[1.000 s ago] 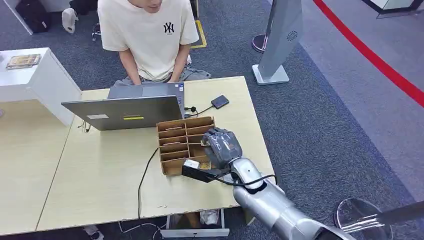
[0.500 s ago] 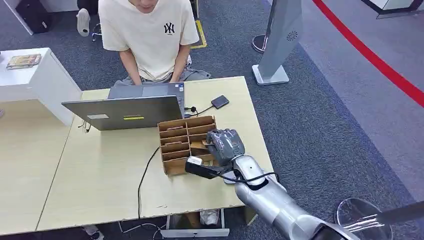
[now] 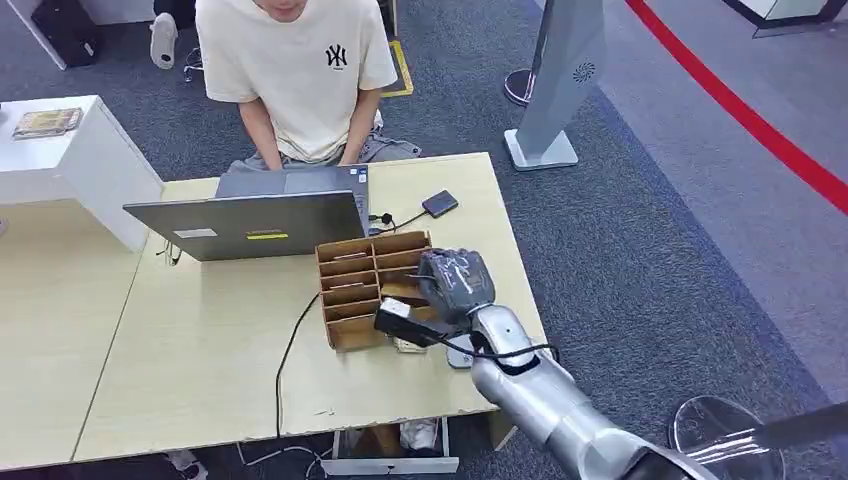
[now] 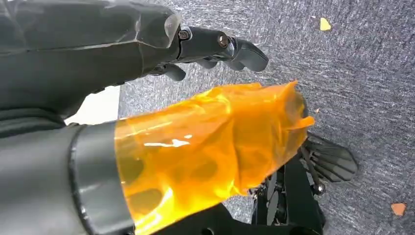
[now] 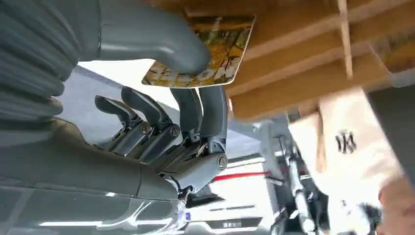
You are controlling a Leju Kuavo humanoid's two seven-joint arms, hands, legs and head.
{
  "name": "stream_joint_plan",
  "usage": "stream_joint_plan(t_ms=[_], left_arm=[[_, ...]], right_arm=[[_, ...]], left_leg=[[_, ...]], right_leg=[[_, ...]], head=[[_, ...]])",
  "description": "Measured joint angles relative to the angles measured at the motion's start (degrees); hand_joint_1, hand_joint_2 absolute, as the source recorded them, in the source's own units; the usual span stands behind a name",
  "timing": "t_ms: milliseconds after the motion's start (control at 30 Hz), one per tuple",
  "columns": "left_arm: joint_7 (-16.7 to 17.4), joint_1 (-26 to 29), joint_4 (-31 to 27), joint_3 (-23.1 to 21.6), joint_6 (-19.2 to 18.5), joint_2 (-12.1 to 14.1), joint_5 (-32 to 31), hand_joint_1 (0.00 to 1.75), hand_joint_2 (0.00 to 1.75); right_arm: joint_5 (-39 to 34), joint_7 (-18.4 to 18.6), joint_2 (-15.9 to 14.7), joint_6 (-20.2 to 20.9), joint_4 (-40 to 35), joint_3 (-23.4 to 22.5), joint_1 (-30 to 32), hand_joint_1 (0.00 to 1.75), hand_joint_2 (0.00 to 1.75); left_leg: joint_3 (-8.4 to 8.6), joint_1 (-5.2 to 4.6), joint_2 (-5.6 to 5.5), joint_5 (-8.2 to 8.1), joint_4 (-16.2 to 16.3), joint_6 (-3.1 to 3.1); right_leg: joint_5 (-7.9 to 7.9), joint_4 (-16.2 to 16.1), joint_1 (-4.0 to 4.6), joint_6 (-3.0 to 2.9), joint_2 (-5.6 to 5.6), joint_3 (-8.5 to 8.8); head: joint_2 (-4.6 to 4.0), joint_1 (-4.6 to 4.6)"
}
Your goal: Pass the card to the sensor for recognition and then transmit it.
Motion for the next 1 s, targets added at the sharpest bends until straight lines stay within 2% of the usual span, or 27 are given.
stream_joint_plan(t_ms=[300, 567, 767, 1000], left_arm=[[-0.31, 0.1, 0.0, 0.89, 0.55, -0.52, 0.87, 0.0, 0.0], [-0.89, 0.13, 0.0, 1.38, 0.61, -0.81, 1.09, 0.0, 0.0], [-1.05, 0.12, 0.0, 1.38, 0.24, -0.79, 0.2, 0.0, 0.0], [-1.42, -0.02, 0.0, 1.35, -0.9, -0.48, -2.08, 0.0, 0.0]], right_arm=[[-3.6, -1.68, -0.5, -0.57, -17.4, -3.78, 4.68, 1.75, 1.75], [-12.52, -5.77, -1.4, 1.37, -31.54, -6.54, 8.18, 1.75, 1.75], [-15.22, -7.17, -1.44, 4.33, -34.89, -6.8, 7.59, 1.75, 1.75], [-15.39, -6.64, -0.3, 8.94, -31.0, -4.7, -0.15, 1.75, 1.75]], left_leg=[[-0.04, 0.0, 0.01, -0.01, 0.0, 0.0], [-0.04, 0.0, 0.01, -0.01, 0.0, 0.0], [-0.06, 0.0, 0.01, 0.0, 0.0, 0.0], [-0.06, 0.0, 0.01, 0.07, 0.0, -0.06]], right_leg=[[0.0, 0.0, 0.0, 0.0, 0.01, -0.08], [0.0, 0.0, 0.0, 0.0, 0.03, -0.07], [0.0, 0.01, 0.0, 0.0, 0.03, -0.06], [0.02, 0.06, 0.0, -0.01, 0.03, -0.06]], head=[[0.0, 0.0], [0.0, 0.0], [0.0, -0.02], [0.0, -0.02]])
